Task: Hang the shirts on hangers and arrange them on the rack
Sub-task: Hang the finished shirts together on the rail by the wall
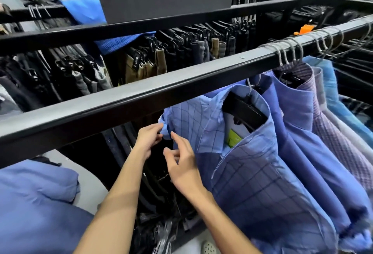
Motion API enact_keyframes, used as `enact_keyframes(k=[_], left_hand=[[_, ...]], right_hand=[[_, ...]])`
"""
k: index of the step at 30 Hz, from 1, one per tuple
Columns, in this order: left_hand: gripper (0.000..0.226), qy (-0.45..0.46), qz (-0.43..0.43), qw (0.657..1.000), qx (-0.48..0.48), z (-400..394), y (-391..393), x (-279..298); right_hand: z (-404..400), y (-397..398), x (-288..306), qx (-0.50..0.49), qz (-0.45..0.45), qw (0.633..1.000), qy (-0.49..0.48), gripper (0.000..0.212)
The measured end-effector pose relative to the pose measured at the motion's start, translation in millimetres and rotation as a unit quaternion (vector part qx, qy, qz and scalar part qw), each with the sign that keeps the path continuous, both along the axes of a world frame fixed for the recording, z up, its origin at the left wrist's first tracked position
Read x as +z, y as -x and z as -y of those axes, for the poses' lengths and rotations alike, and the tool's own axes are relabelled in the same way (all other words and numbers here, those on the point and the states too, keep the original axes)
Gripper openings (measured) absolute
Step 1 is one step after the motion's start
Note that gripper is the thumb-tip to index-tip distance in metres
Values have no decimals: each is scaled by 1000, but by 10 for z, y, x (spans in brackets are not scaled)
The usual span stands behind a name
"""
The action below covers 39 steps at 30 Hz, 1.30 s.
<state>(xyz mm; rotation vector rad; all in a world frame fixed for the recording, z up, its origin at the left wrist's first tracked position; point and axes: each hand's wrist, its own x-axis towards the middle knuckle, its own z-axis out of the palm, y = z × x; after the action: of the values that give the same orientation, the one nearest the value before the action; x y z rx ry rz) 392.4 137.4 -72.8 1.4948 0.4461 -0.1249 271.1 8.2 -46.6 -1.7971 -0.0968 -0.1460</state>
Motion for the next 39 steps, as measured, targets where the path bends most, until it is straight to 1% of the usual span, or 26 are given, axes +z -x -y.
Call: enact_keyframes(k=[3,4,6,8,11,14,15,18,19,21,23,25,26,27,29,30,32,34,35,36,37,39], left_hand=[[10,44,14,999,0,56,349,101],[15,57,23,998,-9,68,490,129],[18,78,48,995,-45,89,763,140],[12,79,76,991,-70,98,1006,119],[19,8,114,989,-89,5,1270,58],[25,-83,136,982,-103,-150,1423,8],[28,-114,145,978,-96,-186,1473,14],[32,-197,204,958,-28,-258,1590,62],[37,-214,228,949,-28,-281,1623,89],[53,-230,263,933,-87,-325,1664,127],[59,-257,270,914,-163,-328,1714,155],[47,-319,278,882,-209,-303,1783,157],[38,-344,275,871,-215,-300,1824,144],[32,-357,262,871,-211,-303,1885,140],[23,-364,232,882,-190,-328,2021,119],[19,-370,230,881,-185,-325,2088,114],[14,-382,252,868,-191,-305,2196,132],[14,-403,295,842,-205,-255,2278,192],[15,-416,317,828,-203,-222,2320,224],[19,-420,335,821,-192,-191,2367,255],[23,-413,346,825,-173,-160,2423,284],[30,-380,342,851,-121,-111,2541,309]], right_hand=[[4,-25,-21,-22,3,1000,14,44],[-8,-34,-37,-27,-4,999,23,44],[-36,-31,-47,-24,-46,998,44,45],[-65,-7,-75,-26,-85,994,67,40],[-103,51,-117,-41,-92,993,60,22],[-97,134,-134,-26,-126,991,43,24],[-97,180,-140,-24,-123,991,43,24],[-112,348,-180,-38,-55,996,60,22],[-110,405,-192,-42,-29,996,73,20],[-106,506,-194,-33,23,994,99,16],[-100,610,-175,-22,71,991,113,15],[-68,709,-173,-31,116,986,118,20],[-36,752,-181,-36,133,983,123,21],[7,792,-199,-37,146,980,134,20],[88,857,-240,-30,158,974,163,16],[123,897,-260,-29,153,973,168,16],[176,981,-285,-25,133,979,154,18],[220,1056,-294,-15,129,980,148,18],[247,1097,-284,-12,130,981,146,18],[267,1130,-270,-9,132,981,143,17],[280,1163,-257,-8,137,981,141,16],[280,1227,-238,-9,151,979,141,11]])
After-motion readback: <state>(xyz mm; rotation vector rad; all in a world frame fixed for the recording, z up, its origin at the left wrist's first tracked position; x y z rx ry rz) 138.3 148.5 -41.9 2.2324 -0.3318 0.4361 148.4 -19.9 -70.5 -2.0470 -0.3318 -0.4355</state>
